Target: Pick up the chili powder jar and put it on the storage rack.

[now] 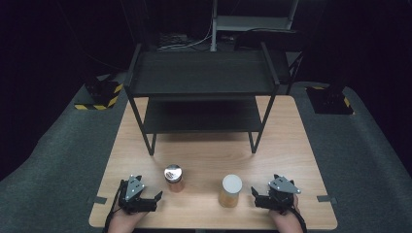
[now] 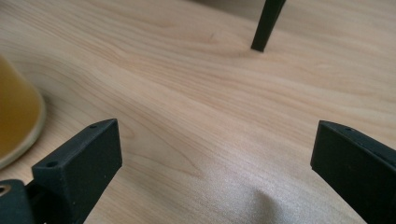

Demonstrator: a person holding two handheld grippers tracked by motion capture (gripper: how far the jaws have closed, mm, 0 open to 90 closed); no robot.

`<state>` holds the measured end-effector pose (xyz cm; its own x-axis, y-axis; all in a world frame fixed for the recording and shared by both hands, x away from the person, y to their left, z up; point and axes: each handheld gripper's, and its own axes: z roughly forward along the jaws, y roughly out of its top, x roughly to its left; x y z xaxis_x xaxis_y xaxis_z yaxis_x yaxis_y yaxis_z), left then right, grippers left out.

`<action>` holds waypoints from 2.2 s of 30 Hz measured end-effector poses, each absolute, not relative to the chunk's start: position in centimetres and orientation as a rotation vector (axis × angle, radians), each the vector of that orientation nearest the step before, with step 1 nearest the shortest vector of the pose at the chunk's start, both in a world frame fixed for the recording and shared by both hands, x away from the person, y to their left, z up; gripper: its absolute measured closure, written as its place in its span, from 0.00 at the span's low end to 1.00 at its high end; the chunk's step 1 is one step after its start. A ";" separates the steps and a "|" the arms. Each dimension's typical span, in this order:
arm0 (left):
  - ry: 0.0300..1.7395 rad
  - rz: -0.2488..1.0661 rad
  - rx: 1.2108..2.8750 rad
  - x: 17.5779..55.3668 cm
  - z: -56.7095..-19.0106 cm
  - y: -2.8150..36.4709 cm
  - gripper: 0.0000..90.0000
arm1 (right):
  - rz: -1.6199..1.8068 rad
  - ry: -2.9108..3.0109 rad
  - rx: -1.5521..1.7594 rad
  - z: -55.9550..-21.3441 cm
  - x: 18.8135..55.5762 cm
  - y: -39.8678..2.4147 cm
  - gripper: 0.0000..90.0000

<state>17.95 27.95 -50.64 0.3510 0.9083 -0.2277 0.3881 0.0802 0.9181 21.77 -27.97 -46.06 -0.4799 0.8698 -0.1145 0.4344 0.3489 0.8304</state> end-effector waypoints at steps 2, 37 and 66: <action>1.222 0.592 1.491 17.8 -50.8 28.1 0.01 | 1.017 2.046 1.128 -46.2 21.4 -27.8 0.01; 1.188 0.611 1.469 17.2 -51.2 28.2 0.01 | 1.025 2.032 1.134 -46.3 21.0 -28.0 0.01; 1.016 0.470 1.326 17.0 -48.5 26.8 0.01 | 1.053 2.021 1.143 -46.4 20.9 -28.4 0.01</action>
<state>17.00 26.76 -48.45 0.5158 0.7879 -0.3363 0.2532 0.2348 0.9385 20.94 -28.42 -46.38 -0.4623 0.8807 -0.1033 0.4200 0.3201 0.8492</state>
